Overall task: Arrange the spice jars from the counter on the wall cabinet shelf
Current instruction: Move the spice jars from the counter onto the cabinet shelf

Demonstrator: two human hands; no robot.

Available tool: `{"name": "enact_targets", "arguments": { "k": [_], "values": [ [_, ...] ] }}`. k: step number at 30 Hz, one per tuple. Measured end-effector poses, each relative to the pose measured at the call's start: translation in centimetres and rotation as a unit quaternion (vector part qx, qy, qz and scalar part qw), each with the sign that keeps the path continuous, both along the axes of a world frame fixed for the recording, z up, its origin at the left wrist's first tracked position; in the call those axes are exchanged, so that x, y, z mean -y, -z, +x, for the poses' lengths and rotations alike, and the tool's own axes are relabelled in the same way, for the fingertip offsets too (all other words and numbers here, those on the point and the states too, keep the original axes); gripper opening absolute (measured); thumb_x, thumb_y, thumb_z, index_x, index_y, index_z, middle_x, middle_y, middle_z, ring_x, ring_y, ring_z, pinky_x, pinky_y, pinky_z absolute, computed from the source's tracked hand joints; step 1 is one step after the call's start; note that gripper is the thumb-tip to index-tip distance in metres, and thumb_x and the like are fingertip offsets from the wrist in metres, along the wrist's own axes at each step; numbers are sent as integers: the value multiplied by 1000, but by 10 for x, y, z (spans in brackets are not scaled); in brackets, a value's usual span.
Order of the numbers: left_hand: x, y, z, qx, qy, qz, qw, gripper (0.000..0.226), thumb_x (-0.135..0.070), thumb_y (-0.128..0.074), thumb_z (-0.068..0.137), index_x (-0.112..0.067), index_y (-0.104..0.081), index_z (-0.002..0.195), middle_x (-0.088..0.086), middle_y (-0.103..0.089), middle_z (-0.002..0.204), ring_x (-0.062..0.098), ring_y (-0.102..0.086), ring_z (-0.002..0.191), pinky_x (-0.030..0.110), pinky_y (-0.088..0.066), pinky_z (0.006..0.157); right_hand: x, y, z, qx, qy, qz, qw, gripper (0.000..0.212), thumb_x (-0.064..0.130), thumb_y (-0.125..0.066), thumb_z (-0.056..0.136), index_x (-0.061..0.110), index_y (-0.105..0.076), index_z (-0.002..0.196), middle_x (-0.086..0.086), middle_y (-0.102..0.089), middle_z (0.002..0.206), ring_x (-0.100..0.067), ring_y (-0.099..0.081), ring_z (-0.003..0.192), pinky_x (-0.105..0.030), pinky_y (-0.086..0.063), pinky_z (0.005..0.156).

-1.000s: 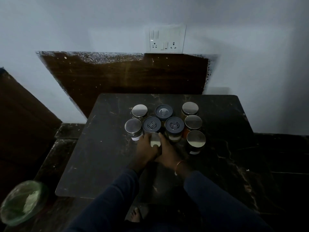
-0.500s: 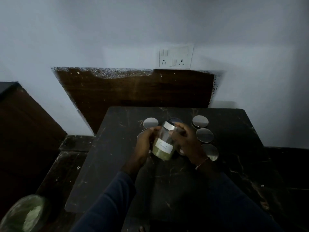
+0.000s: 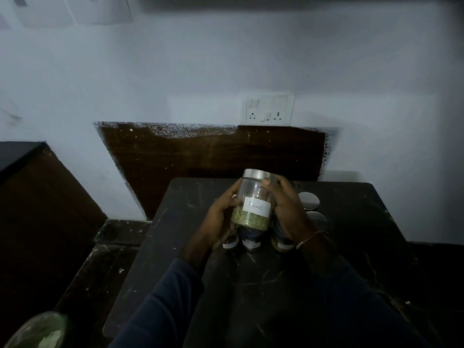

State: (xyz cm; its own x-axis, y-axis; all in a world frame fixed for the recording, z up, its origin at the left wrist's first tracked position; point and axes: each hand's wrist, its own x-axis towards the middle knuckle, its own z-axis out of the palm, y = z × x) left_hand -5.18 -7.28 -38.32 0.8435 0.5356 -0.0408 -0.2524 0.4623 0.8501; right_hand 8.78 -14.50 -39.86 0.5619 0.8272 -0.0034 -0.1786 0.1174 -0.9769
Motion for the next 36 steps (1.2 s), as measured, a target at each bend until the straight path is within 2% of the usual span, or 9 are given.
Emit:
{"name": "enact_targets", "arguments": {
  "k": [8,12,16,20,25,28,31,34,36],
  "values": [
    [-11,-5,-6,38,-8,-25,999,57,-6,-40,75,-17,-53,129,17,-57,125,33,-60,106,42,-56,79,-10,-15,-4,-7,-40,14,999,53,44,-66,79,18,-57,124,-8,-69,116,-27,-69,103,-46,-56,87],
    [-11,2,-9,32,-7,-19,999,50,-9,-45,76,-22,-58,123,14,-62,120,31,-62,105,43,-55,80,-11,-11,-9,6,-40,-4,999,50,45,-61,82,18,-57,124,-6,-70,114,-21,-70,100,-38,-57,82],
    [-8,5,-8,41,6,-19,999,54,-15,-58,68,-22,-59,121,12,-67,114,30,-65,99,45,-55,81,-13,-8,-11,25,-27,-8,999,45,45,-55,91,19,-55,128,-7,-69,116,-23,-69,103,-42,-58,86],
    [-15,-2,-6,37,-17,-10,999,63,-16,-58,65,-18,-52,128,16,-61,117,32,-63,99,44,-56,77,-19,-24,-10,70,-4,-8,998,45,43,-50,95,25,-49,135,4,-63,117,-6,-68,93,-22,-57,71],
    [-29,-31,-5,37,-43,51,997,68,-16,-57,64,-13,-49,132,14,-63,115,29,-64,98,40,-57,75,-33,-60,-11,122,3,13,992,41,44,-45,97,29,-49,135,6,-63,116,2,-67,87,-12,-52,62],
    [-40,-61,-2,18,-68,150,986,66,-19,-60,66,-15,-50,131,18,-61,116,34,-58,103,49,-48,86,-46,-91,-17,167,2,39,985,43,44,-38,100,27,-42,139,8,-62,116,6,-64,86,-8,-50,64],
    [-52,-102,0,19,-100,240,965,60,-12,-53,72,-17,-47,133,19,-60,119,36,-58,107,52,-47,89,-59,-131,-26,130,-21,100,986,46,39,-35,102,30,-27,146,7,-54,128,-4,-62,104,-23,-53,87],
    [-68,-159,-1,49,-131,295,945,61,-4,-45,77,-20,-44,136,15,-61,123,32,-61,109,43,-55,83,-75,-189,-23,128,-71,151,978,46,25,-38,101,36,-26,145,1,-50,134,-16,-61,109,-32,-54,90],
    [-79,-202,-5,69,-142,322,934,69,-6,-48,77,-26,-38,142,13,-60,125,32,-61,110,44,-56,82,-82,-232,-18,159,-103,183,965,48,32,-44,99,37,-28,143,-1,-51,136,-19,-62,113,-40,-53,96]
  ]
}}
